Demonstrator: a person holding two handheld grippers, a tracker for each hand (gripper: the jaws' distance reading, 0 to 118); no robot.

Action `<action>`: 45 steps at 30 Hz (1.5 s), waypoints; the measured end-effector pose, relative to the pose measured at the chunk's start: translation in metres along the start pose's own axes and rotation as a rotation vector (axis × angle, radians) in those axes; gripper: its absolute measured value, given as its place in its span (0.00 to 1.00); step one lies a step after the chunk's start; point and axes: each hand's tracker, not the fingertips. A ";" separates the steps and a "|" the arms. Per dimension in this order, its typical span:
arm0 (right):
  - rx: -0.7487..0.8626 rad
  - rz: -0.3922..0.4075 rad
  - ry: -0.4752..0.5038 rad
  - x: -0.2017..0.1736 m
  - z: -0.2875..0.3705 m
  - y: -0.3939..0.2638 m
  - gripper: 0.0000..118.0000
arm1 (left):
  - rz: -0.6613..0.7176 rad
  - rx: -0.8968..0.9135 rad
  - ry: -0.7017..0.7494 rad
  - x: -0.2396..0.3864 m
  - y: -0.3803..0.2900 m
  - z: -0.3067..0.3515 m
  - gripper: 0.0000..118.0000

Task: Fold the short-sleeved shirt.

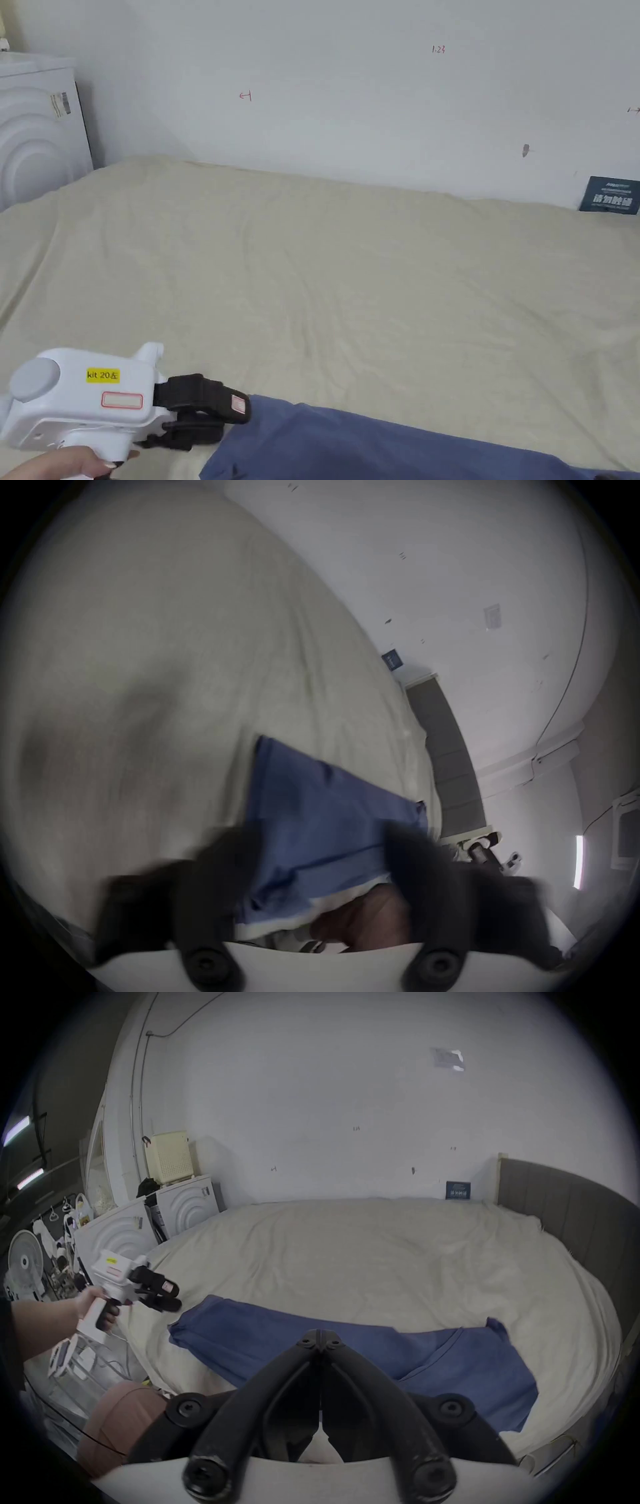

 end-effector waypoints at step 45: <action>-0.080 -0.139 0.058 0.027 -0.035 -0.013 0.00 | -0.582 -0.117 0.734 0.165 -0.046 -0.137 0.05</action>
